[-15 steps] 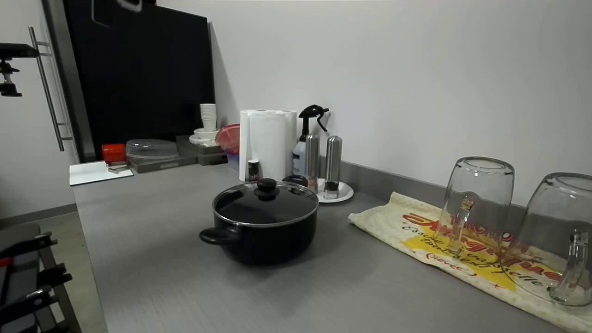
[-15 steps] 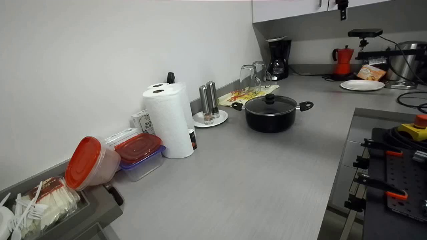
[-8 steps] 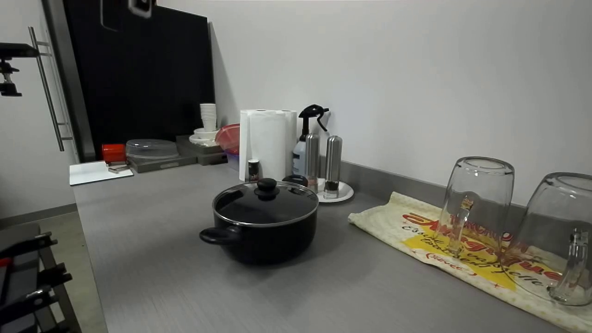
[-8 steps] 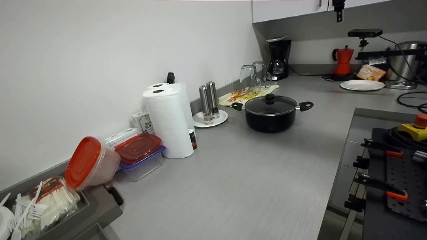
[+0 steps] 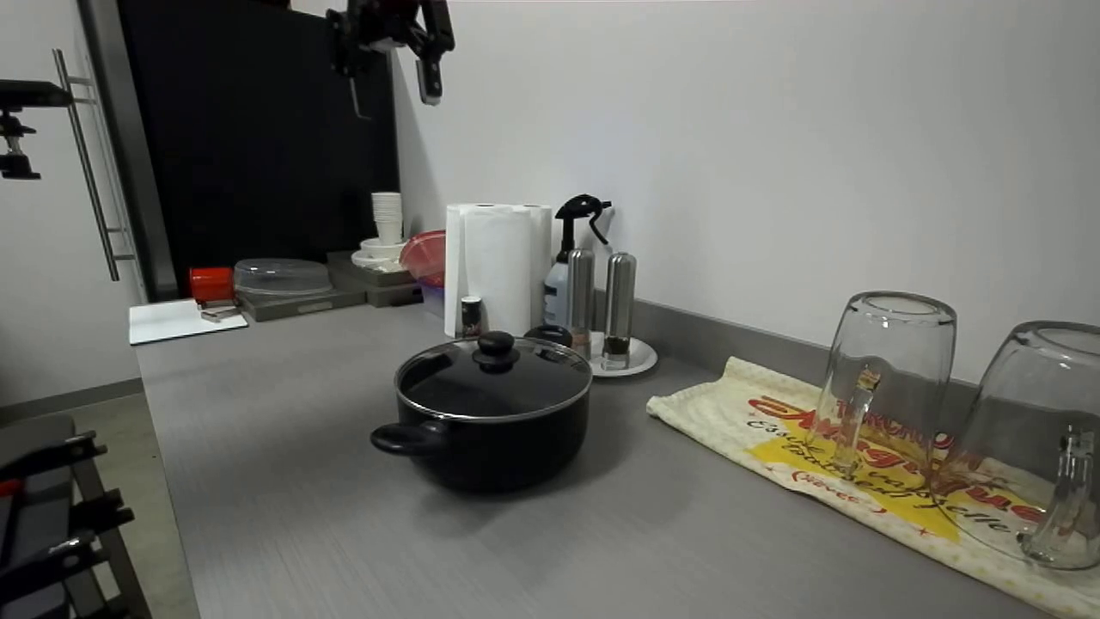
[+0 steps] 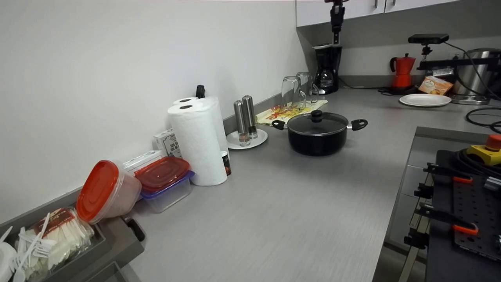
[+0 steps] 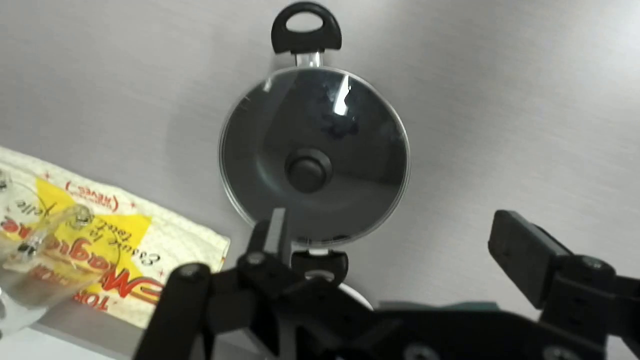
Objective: Pick up the lid from the pot and put it on the table.
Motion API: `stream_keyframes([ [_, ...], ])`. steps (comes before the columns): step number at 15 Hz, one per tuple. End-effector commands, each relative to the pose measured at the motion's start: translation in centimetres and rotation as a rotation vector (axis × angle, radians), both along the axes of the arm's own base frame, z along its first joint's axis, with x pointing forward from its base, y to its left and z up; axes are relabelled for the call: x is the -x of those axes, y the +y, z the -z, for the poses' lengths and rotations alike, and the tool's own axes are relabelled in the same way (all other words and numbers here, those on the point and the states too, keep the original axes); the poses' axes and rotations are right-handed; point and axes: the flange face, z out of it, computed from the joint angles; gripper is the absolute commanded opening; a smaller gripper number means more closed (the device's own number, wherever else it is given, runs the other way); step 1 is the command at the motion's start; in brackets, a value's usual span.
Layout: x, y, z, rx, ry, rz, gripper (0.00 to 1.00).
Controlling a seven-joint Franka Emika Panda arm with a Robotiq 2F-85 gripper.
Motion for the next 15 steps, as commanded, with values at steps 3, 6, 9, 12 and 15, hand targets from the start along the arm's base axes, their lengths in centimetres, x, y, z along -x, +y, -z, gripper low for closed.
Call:
stream_keyframes([
  [3,-8.7,-0.1,1.9,0.042,-0.065,-0.030,1.00],
  [6,-11.4,-2.6,4.6,0.062,-0.041,0.012,1.00],
  [9,-12.8,-5.7,7.7,0.082,0.010,0.064,1.00],
  [12,-13.1,-7.9,10.6,0.081,0.063,0.109,1.00],
  [15,-12.7,-9.1,12.9,0.071,0.111,0.144,1.00],
])
